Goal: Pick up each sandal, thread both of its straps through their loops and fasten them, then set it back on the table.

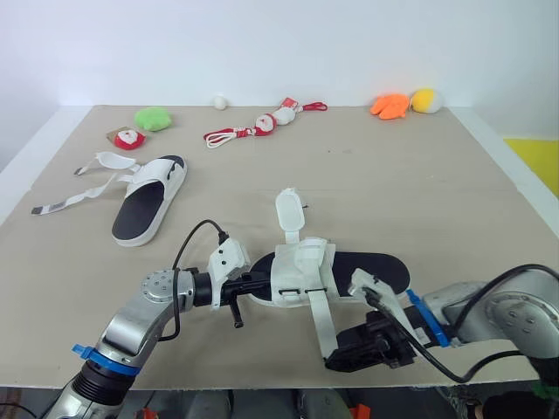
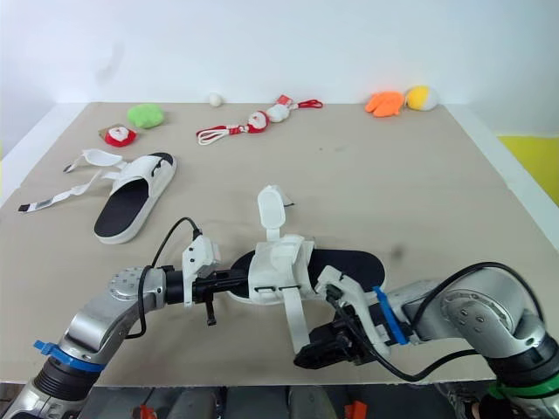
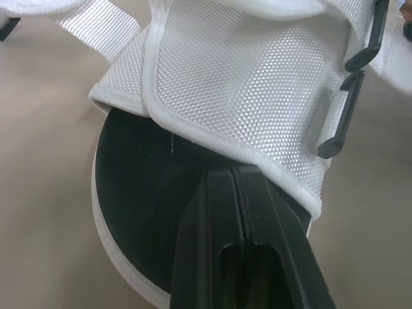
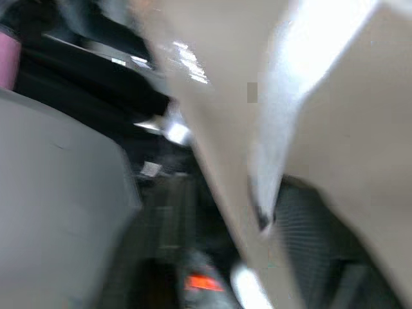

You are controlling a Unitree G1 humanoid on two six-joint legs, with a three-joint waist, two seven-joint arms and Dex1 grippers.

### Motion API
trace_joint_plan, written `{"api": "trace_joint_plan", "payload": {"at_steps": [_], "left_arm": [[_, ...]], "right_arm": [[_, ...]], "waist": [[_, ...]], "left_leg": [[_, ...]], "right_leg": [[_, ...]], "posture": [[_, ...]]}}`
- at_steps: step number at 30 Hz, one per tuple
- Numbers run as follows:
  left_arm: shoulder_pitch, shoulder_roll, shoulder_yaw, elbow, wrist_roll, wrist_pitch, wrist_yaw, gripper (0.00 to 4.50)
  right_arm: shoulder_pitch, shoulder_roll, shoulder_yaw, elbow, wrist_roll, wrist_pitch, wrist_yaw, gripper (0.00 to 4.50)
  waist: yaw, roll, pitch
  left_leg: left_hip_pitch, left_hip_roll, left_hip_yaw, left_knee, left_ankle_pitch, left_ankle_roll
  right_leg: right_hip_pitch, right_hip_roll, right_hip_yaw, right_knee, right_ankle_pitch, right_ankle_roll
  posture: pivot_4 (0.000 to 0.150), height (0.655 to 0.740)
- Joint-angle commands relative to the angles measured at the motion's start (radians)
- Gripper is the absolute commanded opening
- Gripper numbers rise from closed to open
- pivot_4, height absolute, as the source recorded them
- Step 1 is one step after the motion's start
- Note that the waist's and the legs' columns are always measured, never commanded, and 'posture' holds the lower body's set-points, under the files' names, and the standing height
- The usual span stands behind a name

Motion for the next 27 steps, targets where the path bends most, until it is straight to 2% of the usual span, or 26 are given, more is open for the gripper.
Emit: {"api": "trace_joint_plan", "payload": {"at_steps": [1, 2, 3, 7, 10, 12, 14, 18, 21, 27], "left_arm": [[0.024, 0.002, -0.045, 0.037, 0.018, 0.036, 0.0, 0.0], [0.022, 0.004, -0.045, 0.038, 0.018, 0.036, -0.002, 0.0], [0.019, 0.005, -0.043, 0.041, 0.018, 0.036, -0.003, 0.0], [0.014, 0.011, -0.038, 0.044, 0.015, 0.037, -0.008, 0.0], [0.019, 0.012, -0.039, 0.043, 0.014, 0.036, -0.009, 0.0], [0.023, 0.012, -0.039, 0.041, 0.011, 0.038, -0.01, 0.0], [0.024, 0.012, -0.042, 0.042, 0.013, 0.036, -0.011, 0.0], [0.023, 0.009, -0.046, 0.045, 0.013, 0.035, -0.01, 0.0], [0.019, 0.002, -0.05, 0.047, 0.013, 0.035, -0.006, 0.0], [0.016, -0.002, -0.048, 0.05, 0.013, 0.036, -0.005, 0.0]], "right_arm": [[0.034, -0.04, 0.009, -0.067, -0.131, -0.151, 0.133, 4.06], [0.06, -0.051, 0.004, -0.08, -0.179, -0.223, 0.181, 4.47], [0.093, -0.078, 0.007, -0.094, -0.243, -0.298, 0.228, 4.47], [0.345, -0.202, 0.024, -0.057, -0.672, -0.846, 0.388, 4.47], [0.474, -0.179, -0.023, 0.137, -0.901, -1.345, 0.433, 4.47], [0.488, -0.139, -0.055, 0.277, -0.977, -1.623, 0.453, 4.47], [0.459, -0.107, -0.067, 0.382, -1.012, -1.802, 0.464, 4.47], [0.296, -0.019, -0.073, 0.619, -1.137, -2.257, 0.415, 4.47], [0.145, 0.066, -0.066, 0.761, -1.3, -2.651, 0.364, 4.47], [0.069, 0.14, -0.058, 0.858, -1.499, -2.86, 0.251, 4.47]], "waist": [[0.0, 0.0, 0.0], [0.0, 0.0, 0.0], [0.001, 0.0, 0.0], [0.005, 0.001, 0.0], [0.005, -0.003, -0.003], [0.003, -0.005, -0.004], [0.0, -0.005, -0.004], [-0.003, -0.009, -0.002], [-0.008, -0.012, 0.0], [-0.005, -0.015, -0.005]], "left_leg": [[0.0, 0.0, 0.0, 0.0, 0.0, 0.0], [0.0, 0.0, 0.0, 0.0, -0.001, -0.001], [0.0, 0.0, 0.0, 0.0, -0.001, -0.001], [0.0, 0.0, 0.0, 0.001, -0.003, -0.005], [0.001, 0.0, 0.001, 0.002, -0.005, -0.009], [0.001, 0.0, 0.002, 0.002, -0.006, -0.009], [0.003, 0.0, 0.002, 0.003, -0.006, -0.009], [0.008, 0.0, 0.003, 0.006, -0.005, -0.009], [0.015, 0.002, 0.006, 0.008, -0.005, -0.01], [0.02, 0.002, 0.007, 0.003, -0.005, -0.009]], "right_leg": [[0.0, 0.0, 0.0, 0.0, 0.0, 0.0], [0.0, 0.0, -0.001, 0.0, 0.0, 0.0], [0.0, 0.0, -0.001, 0.0, 0.0, 0.0], [0.0, -0.001, -0.001, -0.001, -0.003, 0.002], [0.002, -0.002, -0.001, -0.001, -0.005, 0.004], [0.003, -0.002, -0.001, -0.001, -0.005, 0.005], [0.004, -0.003, -0.001, -0.001, -0.005, 0.005], [0.009, -0.003, -0.001, -0.001, -0.005, 0.005], [0.014, -0.003, 0.0, -0.002, -0.006, 0.004], [0.02, -0.002, 0.002, -0.002, -0.004, 0.001]], "posture": [[0.15, 0.74], [0.15, 0.74], [0.15, 0.74], [0.15, 0.74], [0.15, 0.74], [0.15, 0.74], [0.15, 0.74], [0.15, 0.74], [0.15, 0.74], [0.15, 0.74]]}}
